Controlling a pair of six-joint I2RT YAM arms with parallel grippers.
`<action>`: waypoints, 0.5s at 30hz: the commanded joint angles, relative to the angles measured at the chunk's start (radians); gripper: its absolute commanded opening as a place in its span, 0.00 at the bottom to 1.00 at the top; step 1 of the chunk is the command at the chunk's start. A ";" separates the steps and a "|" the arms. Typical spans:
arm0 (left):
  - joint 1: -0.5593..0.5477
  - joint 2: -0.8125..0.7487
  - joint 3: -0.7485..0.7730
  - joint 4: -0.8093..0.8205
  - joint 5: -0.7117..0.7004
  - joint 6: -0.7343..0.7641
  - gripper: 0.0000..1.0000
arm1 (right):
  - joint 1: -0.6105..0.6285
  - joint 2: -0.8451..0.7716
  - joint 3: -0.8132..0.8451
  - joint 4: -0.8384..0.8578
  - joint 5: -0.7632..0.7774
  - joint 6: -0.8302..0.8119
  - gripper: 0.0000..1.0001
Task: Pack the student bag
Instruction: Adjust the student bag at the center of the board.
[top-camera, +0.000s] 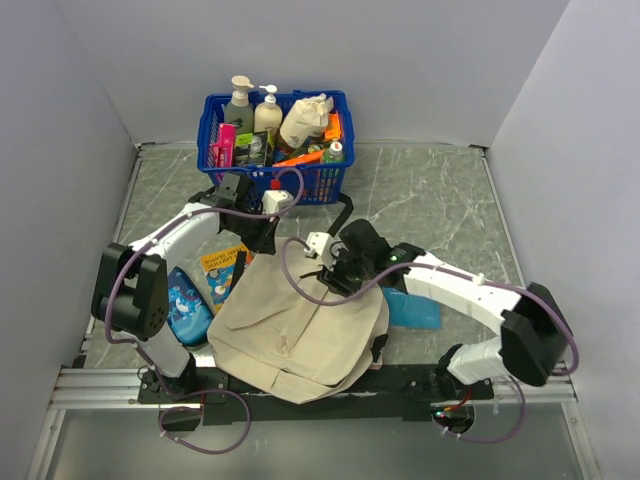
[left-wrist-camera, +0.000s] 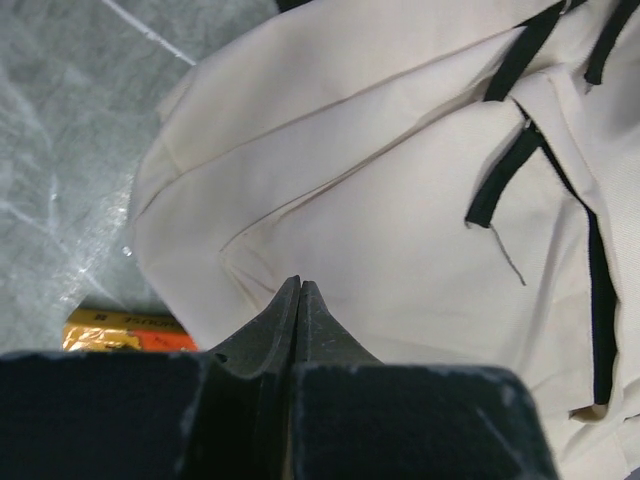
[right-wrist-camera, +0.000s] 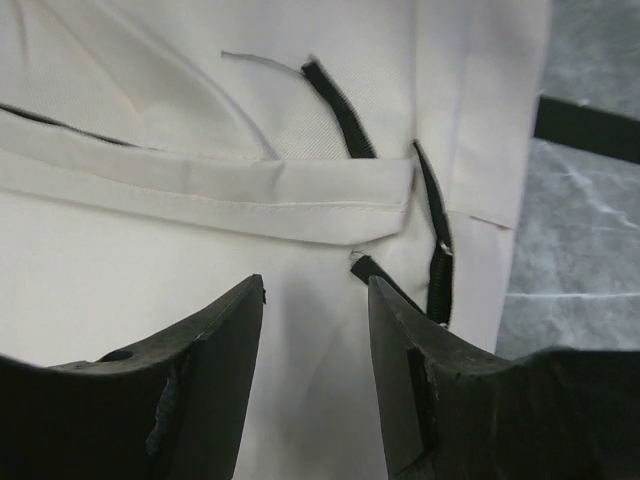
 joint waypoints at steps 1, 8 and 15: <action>0.021 -0.040 -0.002 0.000 0.039 0.011 0.02 | 0.005 0.089 0.128 -0.136 -0.021 -0.101 0.53; 0.039 -0.060 -0.026 -0.008 0.045 0.029 0.03 | 0.012 0.177 0.154 -0.142 0.053 -0.124 0.52; 0.050 -0.049 -0.029 -0.006 0.050 0.037 0.03 | 0.012 0.172 0.131 -0.125 0.134 -0.127 0.50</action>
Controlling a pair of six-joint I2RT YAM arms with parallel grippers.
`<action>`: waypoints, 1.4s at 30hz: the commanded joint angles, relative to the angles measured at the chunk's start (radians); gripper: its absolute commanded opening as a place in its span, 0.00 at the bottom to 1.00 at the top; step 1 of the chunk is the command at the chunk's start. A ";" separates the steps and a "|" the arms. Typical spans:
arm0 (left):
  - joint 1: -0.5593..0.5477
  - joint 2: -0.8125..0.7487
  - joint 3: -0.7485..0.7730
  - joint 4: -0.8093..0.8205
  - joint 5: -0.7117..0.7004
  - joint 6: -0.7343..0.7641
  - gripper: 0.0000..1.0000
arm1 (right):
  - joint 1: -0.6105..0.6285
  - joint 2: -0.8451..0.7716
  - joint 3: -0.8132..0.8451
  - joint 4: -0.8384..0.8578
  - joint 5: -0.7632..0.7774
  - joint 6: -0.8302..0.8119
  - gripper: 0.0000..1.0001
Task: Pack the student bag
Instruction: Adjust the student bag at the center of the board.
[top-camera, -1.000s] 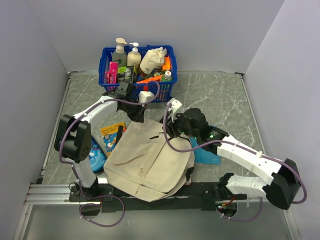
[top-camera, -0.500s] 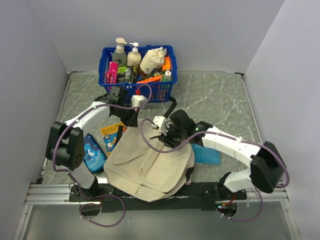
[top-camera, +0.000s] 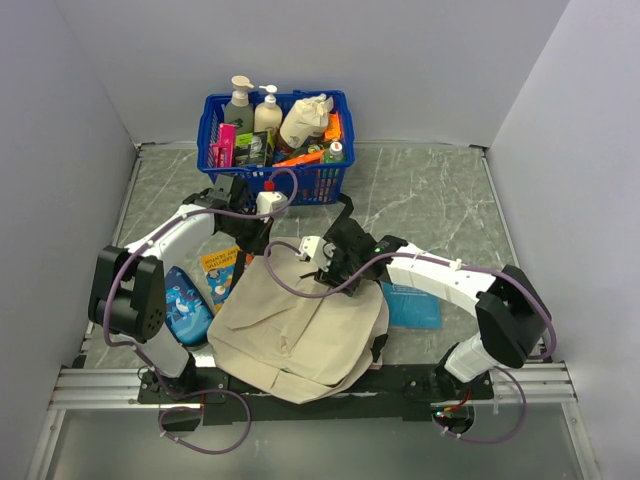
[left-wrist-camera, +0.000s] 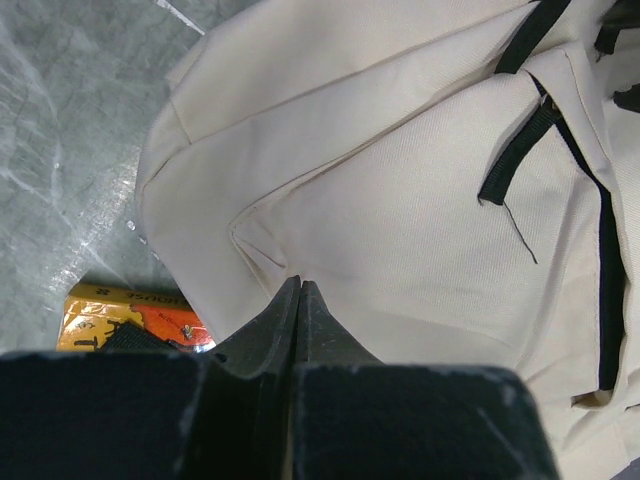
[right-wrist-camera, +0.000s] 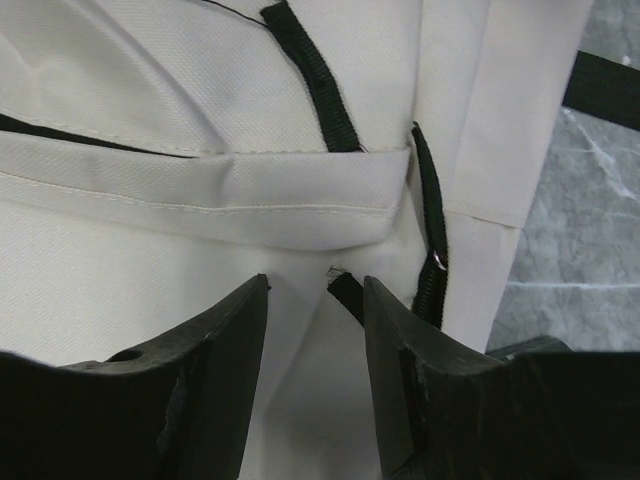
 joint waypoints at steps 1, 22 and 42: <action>0.006 -0.029 -0.002 0.008 0.041 0.021 0.03 | 0.007 -0.005 0.017 0.004 0.089 -0.035 0.50; -0.017 0.013 0.099 0.002 0.153 -0.016 0.11 | 0.006 -0.086 -0.007 0.107 0.065 -0.015 0.00; -0.225 0.347 0.508 -0.321 0.460 0.392 0.41 | -0.002 -0.371 -0.202 0.349 -0.122 0.148 0.00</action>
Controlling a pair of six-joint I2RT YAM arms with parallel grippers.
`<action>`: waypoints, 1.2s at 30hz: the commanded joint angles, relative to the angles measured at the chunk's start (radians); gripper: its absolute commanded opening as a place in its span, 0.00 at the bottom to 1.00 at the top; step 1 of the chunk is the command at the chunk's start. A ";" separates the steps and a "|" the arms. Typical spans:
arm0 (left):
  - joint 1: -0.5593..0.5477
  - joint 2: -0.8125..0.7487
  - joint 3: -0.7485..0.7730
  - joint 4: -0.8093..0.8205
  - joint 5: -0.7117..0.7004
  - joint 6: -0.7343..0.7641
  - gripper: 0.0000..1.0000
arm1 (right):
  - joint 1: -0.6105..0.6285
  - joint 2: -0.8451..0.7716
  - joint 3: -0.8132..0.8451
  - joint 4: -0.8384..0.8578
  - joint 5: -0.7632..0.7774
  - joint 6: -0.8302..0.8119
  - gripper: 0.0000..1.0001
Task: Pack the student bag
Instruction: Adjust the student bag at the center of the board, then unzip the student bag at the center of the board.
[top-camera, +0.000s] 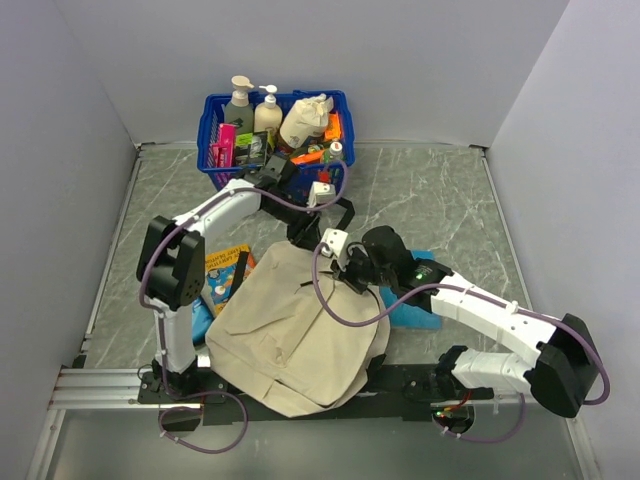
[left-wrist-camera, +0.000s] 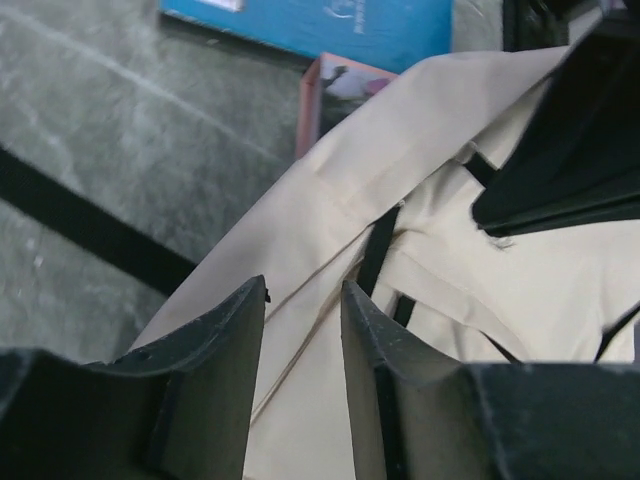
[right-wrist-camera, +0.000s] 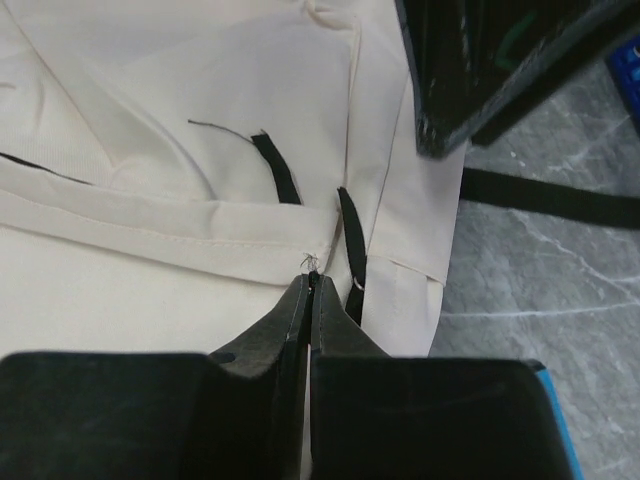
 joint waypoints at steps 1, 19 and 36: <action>-0.043 0.070 0.094 -0.176 0.079 0.197 0.40 | -0.001 -0.006 0.012 0.098 -0.040 0.023 0.00; -0.076 0.090 0.045 -0.219 0.134 0.345 0.66 | -0.003 -0.086 -0.068 0.141 0.012 0.083 0.00; -0.113 -0.017 -0.090 0.210 0.083 0.070 0.96 | -0.006 -0.123 -0.087 0.157 -0.011 0.101 0.00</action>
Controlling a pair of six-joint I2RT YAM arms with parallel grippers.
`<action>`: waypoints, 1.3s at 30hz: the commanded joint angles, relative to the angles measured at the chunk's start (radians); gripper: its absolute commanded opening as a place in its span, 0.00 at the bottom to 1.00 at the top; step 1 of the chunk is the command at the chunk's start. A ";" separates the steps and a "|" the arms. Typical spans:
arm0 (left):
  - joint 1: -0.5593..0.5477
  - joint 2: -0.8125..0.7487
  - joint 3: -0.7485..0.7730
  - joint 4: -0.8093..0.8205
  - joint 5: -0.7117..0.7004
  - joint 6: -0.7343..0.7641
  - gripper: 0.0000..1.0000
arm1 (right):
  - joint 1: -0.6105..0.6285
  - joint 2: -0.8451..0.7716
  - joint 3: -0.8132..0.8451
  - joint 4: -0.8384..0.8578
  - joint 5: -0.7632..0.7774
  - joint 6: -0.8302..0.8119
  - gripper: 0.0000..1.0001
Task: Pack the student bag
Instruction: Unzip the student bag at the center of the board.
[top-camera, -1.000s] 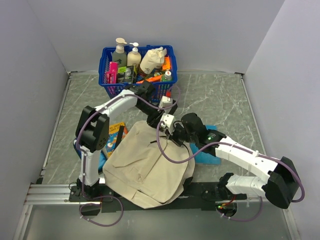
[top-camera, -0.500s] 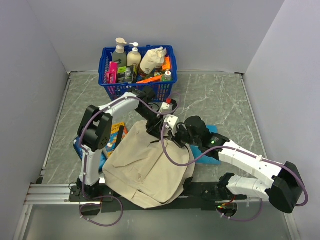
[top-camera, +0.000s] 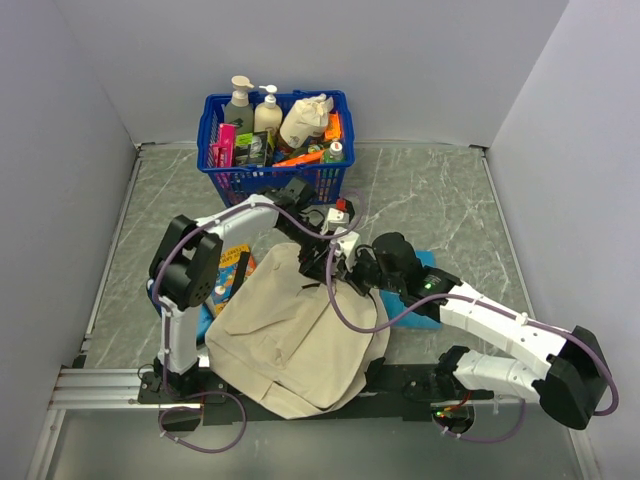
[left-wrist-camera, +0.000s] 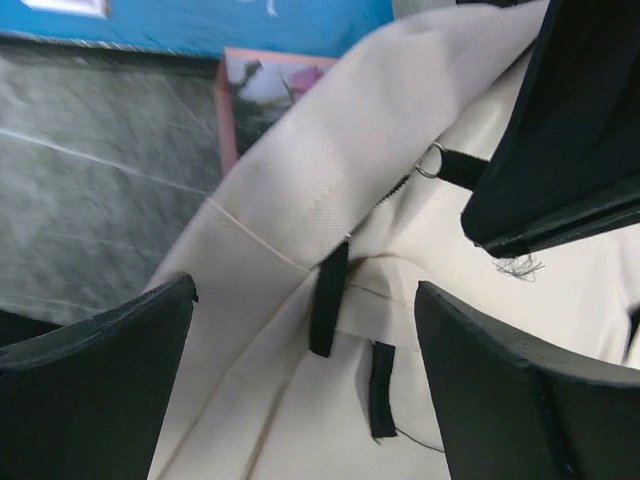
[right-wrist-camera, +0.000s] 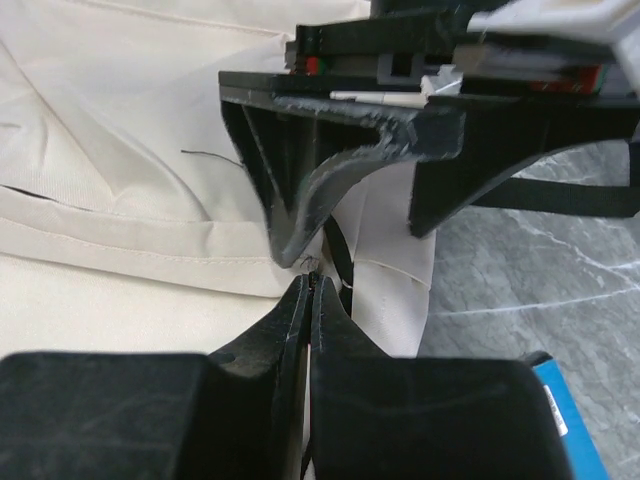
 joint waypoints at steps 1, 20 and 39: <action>-0.005 -0.076 -0.015 0.188 0.021 -0.087 0.96 | -0.001 -0.041 -0.008 0.069 -0.041 0.021 0.00; -0.049 0.031 0.060 0.056 0.110 0.103 0.96 | -0.001 -0.047 -0.008 0.089 -0.063 0.027 0.00; -0.060 0.025 0.055 0.081 -0.097 0.148 0.30 | -0.005 -0.098 -0.024 0.087 0.018 0.067 0.00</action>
